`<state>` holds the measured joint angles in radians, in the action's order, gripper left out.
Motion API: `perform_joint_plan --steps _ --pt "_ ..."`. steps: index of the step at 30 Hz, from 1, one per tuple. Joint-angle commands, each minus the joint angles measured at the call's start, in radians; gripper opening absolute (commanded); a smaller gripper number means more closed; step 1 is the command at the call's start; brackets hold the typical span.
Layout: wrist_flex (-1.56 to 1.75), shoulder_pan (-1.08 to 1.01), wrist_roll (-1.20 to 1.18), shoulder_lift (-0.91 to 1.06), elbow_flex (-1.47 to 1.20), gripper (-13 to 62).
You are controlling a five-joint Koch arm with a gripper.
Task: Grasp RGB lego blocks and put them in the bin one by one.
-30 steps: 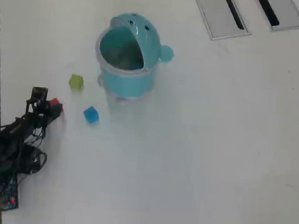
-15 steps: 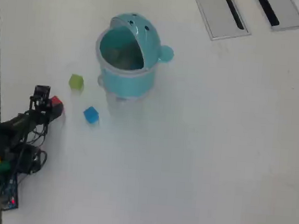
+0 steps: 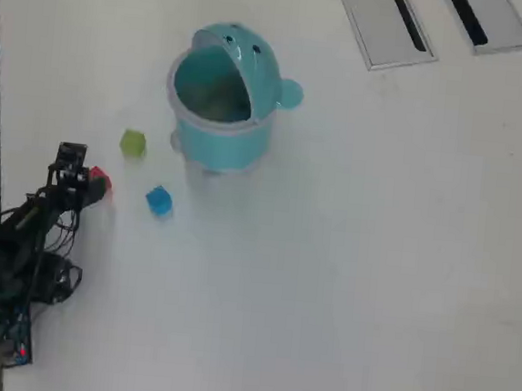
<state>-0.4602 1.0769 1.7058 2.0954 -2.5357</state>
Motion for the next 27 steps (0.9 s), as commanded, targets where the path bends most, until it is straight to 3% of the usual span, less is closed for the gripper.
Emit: perform_joint_plan --steps 1,10,15,20,22,27 --pt "-0.083 -0.009 -0.049 0.057 0.091 27.7" --pt "-0.058 -0.041 -0.255 0.014 0.144 27.8" --pt "0.012 0.06 -0.255 -0.081 0.198 27.9" --pt "0.058 0.146 -0.11 -0.146 0.218 28.0" --pt "0.075 0.16 0.114 -0.156 0.235 28.1" --pt "0.066 0.124 0.288 -0.155 0.25 28.0"
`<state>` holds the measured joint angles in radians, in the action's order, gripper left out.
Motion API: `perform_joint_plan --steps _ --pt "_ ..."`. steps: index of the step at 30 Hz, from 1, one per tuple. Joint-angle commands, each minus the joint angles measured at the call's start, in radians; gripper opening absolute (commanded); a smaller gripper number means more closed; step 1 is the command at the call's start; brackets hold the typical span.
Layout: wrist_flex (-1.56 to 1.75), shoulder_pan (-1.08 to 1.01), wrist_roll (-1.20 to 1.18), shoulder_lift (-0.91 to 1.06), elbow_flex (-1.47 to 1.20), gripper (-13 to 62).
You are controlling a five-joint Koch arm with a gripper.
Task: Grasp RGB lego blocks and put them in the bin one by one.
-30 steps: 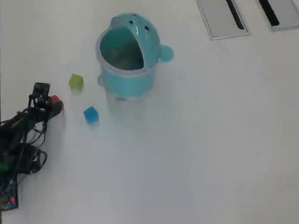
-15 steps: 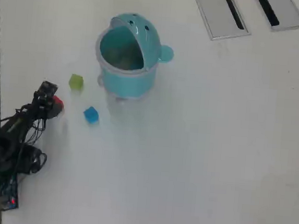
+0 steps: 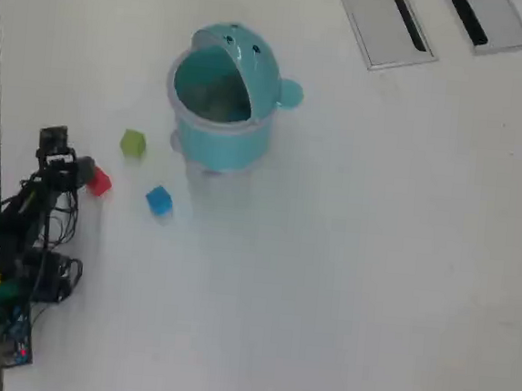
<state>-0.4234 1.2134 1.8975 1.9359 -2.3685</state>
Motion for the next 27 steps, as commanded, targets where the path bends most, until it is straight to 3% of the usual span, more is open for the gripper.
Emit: perform_joint_plan --steps 1,7,27 --pt "0.035 -0.029 0.133 0.008 0.089 28.1" --pt "0.069 -0.08 0.295 0.02 0.086 28.1" --pt "0.067 -0.135 0.348 -0.12 0.069 29.6"
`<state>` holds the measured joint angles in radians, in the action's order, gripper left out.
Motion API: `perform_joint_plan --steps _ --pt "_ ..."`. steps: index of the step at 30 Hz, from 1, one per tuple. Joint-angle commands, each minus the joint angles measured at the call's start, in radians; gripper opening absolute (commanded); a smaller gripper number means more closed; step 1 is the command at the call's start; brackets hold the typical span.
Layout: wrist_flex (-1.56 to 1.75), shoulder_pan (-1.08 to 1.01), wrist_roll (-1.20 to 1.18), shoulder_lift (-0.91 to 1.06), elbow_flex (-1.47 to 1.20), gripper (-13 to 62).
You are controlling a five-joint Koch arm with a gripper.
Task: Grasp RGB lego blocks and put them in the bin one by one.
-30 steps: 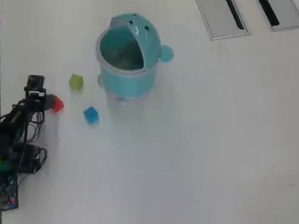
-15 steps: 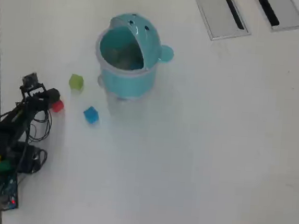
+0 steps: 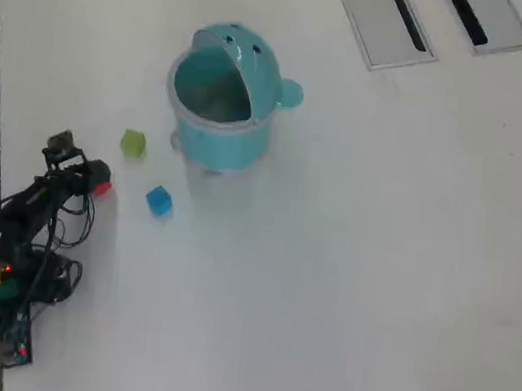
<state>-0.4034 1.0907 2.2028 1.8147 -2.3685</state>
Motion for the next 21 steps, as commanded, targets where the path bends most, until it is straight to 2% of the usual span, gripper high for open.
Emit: perform_joint_plan --steps 1,11,14,20,21 --pt "0.054 -0.017 0.049 -0.006 0.067 29.6" --pt "0.112 -0.009 0.032 -0.067 0.048 28.7" --pt "0.106 -0.011 -0.051 -0.057 0.017 22.4" --pt "0.112 -0.04 -0.055 -0.014 -0.044 18.6" --pt "0.098 -0.043 -0.055 0.005 -0.046 15.5"
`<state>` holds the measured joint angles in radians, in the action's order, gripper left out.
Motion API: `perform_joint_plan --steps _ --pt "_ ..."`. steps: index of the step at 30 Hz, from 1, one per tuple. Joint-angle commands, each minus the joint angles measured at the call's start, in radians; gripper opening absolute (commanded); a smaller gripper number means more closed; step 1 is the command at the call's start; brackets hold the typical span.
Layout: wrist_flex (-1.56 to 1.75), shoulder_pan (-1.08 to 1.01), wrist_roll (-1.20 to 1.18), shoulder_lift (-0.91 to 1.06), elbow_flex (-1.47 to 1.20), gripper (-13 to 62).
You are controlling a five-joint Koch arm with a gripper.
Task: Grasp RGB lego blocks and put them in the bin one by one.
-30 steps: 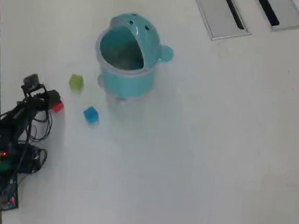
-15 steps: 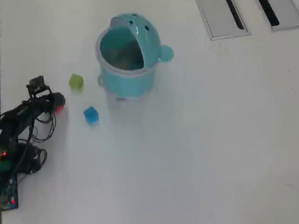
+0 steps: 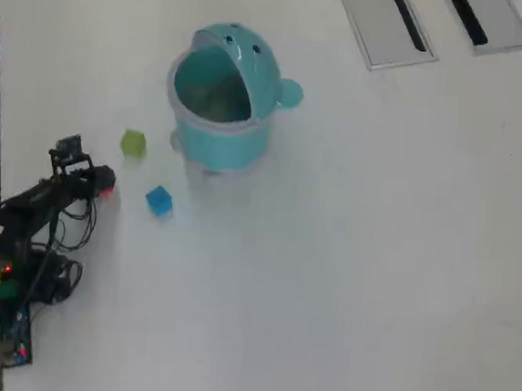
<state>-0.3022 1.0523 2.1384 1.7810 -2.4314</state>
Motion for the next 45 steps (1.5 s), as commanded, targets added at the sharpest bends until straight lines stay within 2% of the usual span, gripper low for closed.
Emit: perform_joint_plan --steps 1,2,10,15,17,26,31,33,38,45 --pt "-0.028 -0.005 0.009 0.063 0.023 11.6" --pt "-0.055 -0.005 0.009 0.081 0.032 9.0" --pt "-0.163 0.009 -0.012 0.255 0.104 8.9" --pt "-0.167 0.037 -0.299 0.408 0.17 8.8" --pt "-0.166 0.037 -0.334 0.428 0.239 8.8" --pt "-0.06 0.018 -0.443 0.359 0.52 8.8" --pt "0.084 0.009 -0.586 0.279 0.606 8.7" --pt "0.199 -0.075 -0.713 0.195 0.696 8.8" --pt "0.42 -0.186 -0.831 0.002 0.827 8.7" --pt "0.469 -0.247 -0.884 -0.104 0.942 8.7"
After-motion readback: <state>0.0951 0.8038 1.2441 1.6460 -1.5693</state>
